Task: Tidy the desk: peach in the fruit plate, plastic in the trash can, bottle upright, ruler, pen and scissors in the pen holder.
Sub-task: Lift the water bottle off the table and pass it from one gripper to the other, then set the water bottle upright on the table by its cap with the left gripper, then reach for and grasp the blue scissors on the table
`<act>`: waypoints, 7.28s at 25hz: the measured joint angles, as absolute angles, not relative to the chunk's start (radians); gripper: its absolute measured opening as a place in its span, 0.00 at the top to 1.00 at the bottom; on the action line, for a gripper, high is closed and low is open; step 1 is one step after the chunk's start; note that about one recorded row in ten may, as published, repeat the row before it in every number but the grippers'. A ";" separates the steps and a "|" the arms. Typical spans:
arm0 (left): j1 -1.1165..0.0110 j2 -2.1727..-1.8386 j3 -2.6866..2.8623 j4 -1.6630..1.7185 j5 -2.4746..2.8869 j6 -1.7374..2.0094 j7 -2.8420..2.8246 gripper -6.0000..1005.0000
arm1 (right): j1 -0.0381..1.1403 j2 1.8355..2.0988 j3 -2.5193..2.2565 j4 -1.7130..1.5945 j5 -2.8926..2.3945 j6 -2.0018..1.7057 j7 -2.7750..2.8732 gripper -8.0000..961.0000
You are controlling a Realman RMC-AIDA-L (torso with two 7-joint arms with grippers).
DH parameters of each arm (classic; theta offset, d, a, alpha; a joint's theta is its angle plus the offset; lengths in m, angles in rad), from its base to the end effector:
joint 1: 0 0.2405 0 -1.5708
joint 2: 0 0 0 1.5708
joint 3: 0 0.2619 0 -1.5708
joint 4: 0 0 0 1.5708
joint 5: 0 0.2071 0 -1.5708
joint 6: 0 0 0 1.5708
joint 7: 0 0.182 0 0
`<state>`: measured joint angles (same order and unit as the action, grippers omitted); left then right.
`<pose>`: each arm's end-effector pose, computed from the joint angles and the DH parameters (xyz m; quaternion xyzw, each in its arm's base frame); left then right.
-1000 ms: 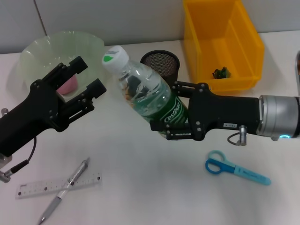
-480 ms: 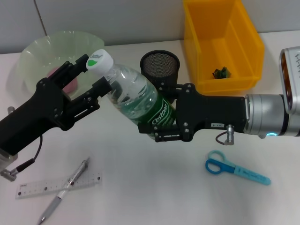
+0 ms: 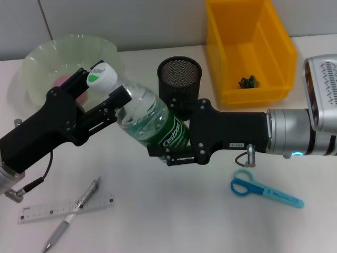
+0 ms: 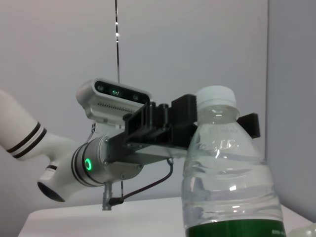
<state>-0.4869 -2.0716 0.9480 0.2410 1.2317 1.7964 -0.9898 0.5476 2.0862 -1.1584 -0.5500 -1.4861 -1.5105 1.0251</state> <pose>-0.2012 0.3061 -0.0256 -0.8163 -0.1530 -0.5367 0.1488 0.1799 0.3311 -0.0762 -0.9376 0.0330 0.3327 0.0957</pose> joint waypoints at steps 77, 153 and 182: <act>-0.492 -2.065 0.898 0.250 1.232 1.708 -0.835 0.55 | 0.344 2.077 -0.969 -0.602 -1.479 -1.573 1.067 0.14; -0.452 -2.069 0.792 0.214 1.157 1.413 -0.573 0.30 | 0.325 2.077 -0.958 -0.595 -1.537 -1.574 1.071 0.14; -0.209 -2.037 0.861 0.398 1.419 1.705 -0.631 0.20 | 0.457 2.062 -0.940 -1.515 -2.409 -1.832 2.452 0.15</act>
